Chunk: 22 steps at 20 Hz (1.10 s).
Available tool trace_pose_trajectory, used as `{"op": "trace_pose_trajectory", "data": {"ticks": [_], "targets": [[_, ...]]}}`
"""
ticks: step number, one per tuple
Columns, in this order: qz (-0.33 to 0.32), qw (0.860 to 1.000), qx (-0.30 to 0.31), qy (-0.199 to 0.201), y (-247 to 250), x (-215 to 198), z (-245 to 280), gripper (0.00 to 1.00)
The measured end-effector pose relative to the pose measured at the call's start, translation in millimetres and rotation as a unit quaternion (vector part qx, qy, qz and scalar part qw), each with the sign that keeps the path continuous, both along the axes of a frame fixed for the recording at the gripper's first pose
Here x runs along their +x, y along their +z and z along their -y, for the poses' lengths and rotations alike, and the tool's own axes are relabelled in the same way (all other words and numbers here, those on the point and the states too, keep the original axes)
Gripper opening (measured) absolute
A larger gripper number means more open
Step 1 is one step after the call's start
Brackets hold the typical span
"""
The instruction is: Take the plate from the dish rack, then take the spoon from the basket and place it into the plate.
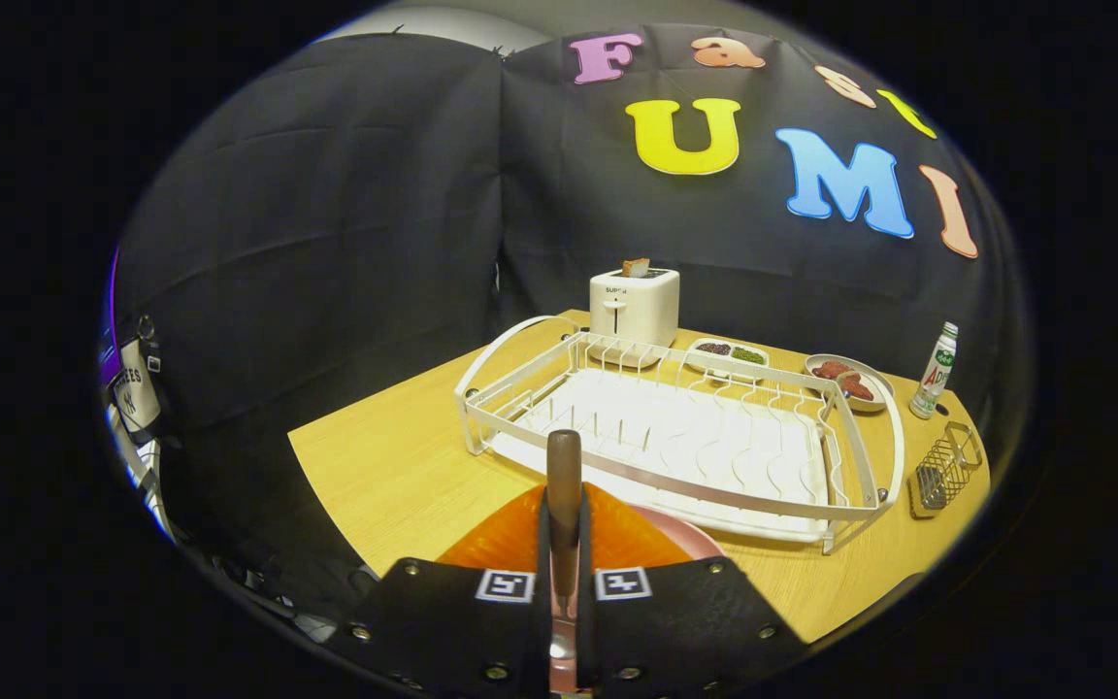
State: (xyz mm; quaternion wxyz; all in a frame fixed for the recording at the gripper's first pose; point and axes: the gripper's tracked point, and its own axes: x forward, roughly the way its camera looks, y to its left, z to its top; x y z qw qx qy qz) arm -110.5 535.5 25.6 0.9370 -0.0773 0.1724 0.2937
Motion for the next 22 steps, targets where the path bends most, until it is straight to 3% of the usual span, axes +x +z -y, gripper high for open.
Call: {"op": "trace_pose_trajectory", "data": {"ticks": [2,3,4,5,6,14,22], "targets": [[0.007,1.000,0.004,-0.001,4.8,3.1,-1.2,0.27],[0.007,1.000,0.007,-0.005,7.0,4.4,0.1,0.49],[0.005,1.000,0.011,-0.008,7.4,3.2,-0.3,0.62],[0.003,1.000,0.014,-0.012,8.0,4.1,1.0,0.87],[0.002,1.000,0.016,-0.014,9.0,4.2,1.5,0.94],[0.015,0.999,0.022,-0.022,32.2,8.6,6.2,0.94],[0.090,0.989,0.079,-0.084,152.3,37.4,49.6,0.94]]}}
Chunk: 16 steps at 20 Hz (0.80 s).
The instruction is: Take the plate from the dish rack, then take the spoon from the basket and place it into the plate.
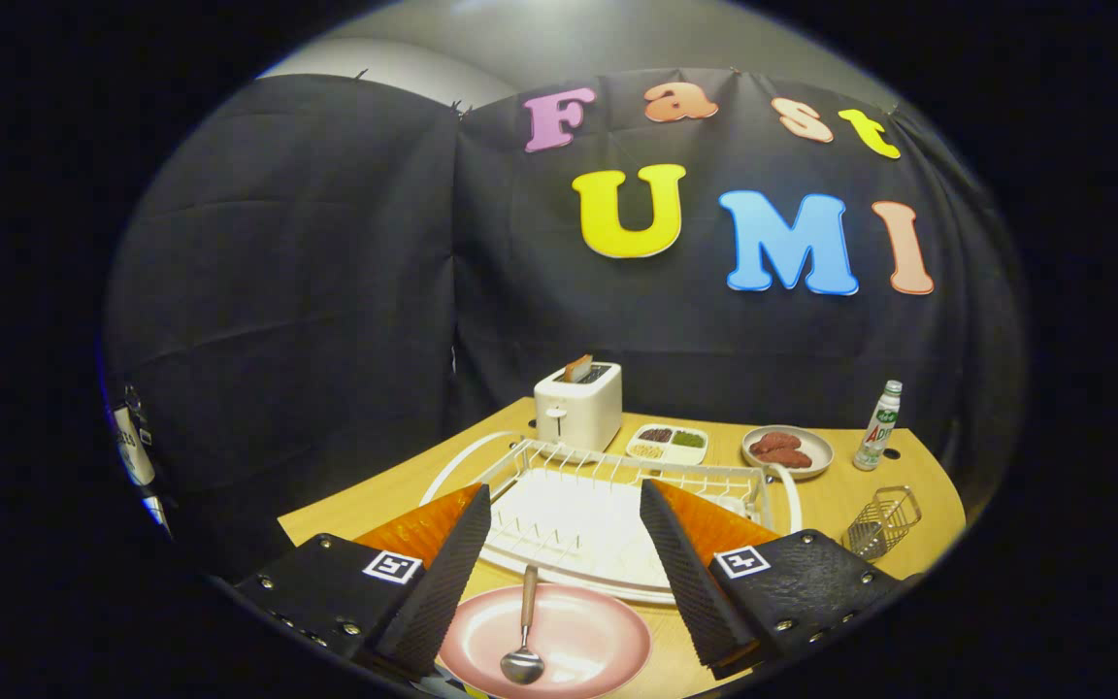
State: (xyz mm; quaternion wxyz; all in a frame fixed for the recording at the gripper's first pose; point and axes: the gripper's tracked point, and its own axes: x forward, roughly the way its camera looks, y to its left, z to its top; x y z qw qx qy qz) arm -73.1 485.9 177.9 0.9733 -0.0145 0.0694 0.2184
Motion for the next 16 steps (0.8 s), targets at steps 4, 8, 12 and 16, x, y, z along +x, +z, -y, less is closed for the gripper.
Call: {"op": "trace_pose_trajectory", "data": {"ticks": [4,8,12,16], "targets": [[0.031,0.998,0.017,-0.048,61.5,21.5,44.5,0.94],[0.041,0.996,0.014,-0.079,99.6,40.4,89.9,0.94],[0.053,0.993,-0.001,-0.105,126.4,53.0,126.2,0.94],[0.057,0.990,0.001,-0.125,143.9,63.3,153.7,0.94]]}}
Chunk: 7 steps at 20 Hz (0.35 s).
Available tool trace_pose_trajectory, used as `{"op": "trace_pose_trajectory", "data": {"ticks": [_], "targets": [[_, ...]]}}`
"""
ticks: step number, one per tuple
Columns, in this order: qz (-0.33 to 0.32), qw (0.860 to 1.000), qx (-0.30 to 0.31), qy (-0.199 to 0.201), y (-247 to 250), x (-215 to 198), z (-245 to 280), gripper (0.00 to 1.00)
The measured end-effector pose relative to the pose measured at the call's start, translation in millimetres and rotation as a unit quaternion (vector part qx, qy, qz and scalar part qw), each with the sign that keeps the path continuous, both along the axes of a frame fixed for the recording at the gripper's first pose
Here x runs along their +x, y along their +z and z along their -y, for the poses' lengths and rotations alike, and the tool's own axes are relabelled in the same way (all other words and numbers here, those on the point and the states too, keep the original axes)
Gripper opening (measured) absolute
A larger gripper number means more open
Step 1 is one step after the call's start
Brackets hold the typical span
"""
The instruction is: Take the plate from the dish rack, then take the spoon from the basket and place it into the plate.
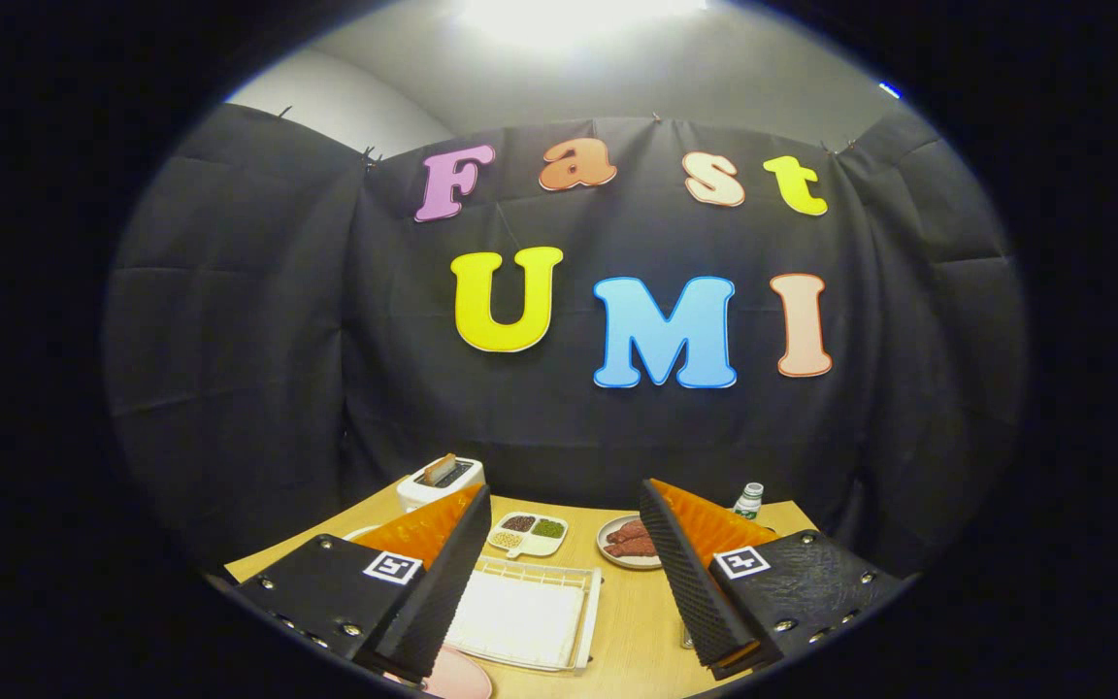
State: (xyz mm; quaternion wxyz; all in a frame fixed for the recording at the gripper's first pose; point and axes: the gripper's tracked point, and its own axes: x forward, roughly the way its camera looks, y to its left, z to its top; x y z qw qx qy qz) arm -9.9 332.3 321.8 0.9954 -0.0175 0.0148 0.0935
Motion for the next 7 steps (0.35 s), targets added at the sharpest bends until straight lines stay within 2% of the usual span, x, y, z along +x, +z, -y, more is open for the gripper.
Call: {"op": "trace_pose_trajectory", "data": {"ticks": [7], "targets": [[0.012,0.999,0.021,-0.036,16.2,11.5,43.1,0.94]]}}
